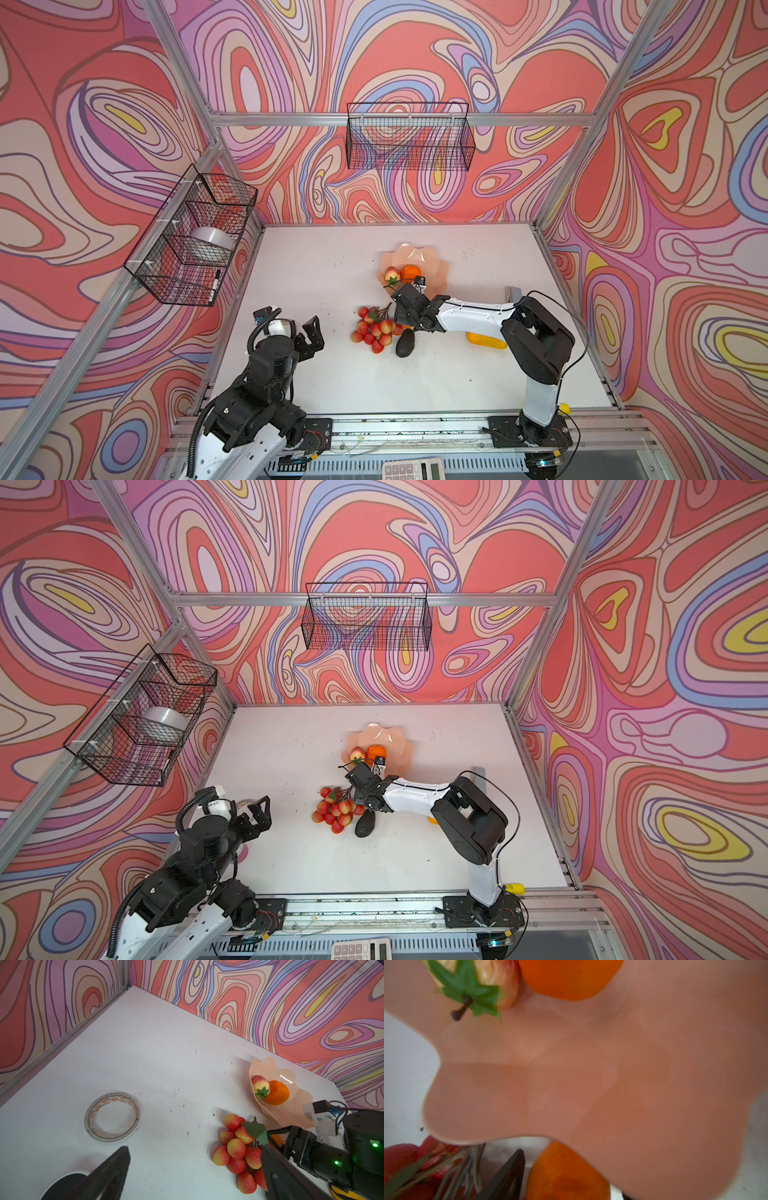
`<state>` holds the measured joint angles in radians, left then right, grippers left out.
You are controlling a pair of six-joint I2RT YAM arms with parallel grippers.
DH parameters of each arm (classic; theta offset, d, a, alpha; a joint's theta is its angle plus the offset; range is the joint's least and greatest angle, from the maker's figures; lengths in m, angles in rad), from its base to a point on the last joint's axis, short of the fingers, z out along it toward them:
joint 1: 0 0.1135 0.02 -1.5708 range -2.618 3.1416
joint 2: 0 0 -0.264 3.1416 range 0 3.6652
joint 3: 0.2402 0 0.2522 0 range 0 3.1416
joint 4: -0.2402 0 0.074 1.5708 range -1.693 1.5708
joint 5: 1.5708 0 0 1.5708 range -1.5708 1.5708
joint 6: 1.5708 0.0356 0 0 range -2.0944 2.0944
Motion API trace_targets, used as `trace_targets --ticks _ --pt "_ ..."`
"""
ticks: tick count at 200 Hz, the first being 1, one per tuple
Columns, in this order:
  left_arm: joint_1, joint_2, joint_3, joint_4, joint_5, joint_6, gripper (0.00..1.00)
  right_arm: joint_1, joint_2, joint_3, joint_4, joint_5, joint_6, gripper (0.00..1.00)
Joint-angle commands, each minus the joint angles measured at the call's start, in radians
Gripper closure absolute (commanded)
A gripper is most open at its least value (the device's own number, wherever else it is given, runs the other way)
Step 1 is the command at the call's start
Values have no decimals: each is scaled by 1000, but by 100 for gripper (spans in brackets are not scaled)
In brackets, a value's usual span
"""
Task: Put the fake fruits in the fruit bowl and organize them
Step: 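Grasp the small tangerine with the right gripper while the left arm retracts, then drop the tangerine into the bowl with the right gripper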
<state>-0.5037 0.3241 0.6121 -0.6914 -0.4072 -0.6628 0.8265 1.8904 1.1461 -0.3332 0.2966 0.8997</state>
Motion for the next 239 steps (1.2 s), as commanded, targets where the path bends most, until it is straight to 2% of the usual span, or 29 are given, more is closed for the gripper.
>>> trace_targets --ticks 1,22,42,72,96,125,149,182,197,239 --pt "2 14 22 -2 21 1 2 5 -42 -50 -23 60 40 40" --pt "3 26 21 4 25 3 2 4 -111 -103 -49 95 53 52" --pt "3 36 18 15 36 4 2 5 -250 -166 -84 138 52 55" --pt "4 58 12 38 65 7 2 2 -441 -149 -212 237 -16 56" --pt "4 82 2 52 92 -9 2 -59 -487 -77 -216 241 -134 56" --pt "4 99 -1 72 147 -17 2 -206 -366 51 -165 93 -290 57" --pt "4 105 10 76 197 6 3 -265 -195 191 -174 32 -373 57" --pt "4 145 52 73 336 79 5 -307 -13 284 -127 -38 -400 58" --pt "4 187 84 39 377 101 10 -317 55 330 -127 -60 -404 57" --pt "4 253 97 60 469 126 13 -323 149 379 -98 -93 -395 56"
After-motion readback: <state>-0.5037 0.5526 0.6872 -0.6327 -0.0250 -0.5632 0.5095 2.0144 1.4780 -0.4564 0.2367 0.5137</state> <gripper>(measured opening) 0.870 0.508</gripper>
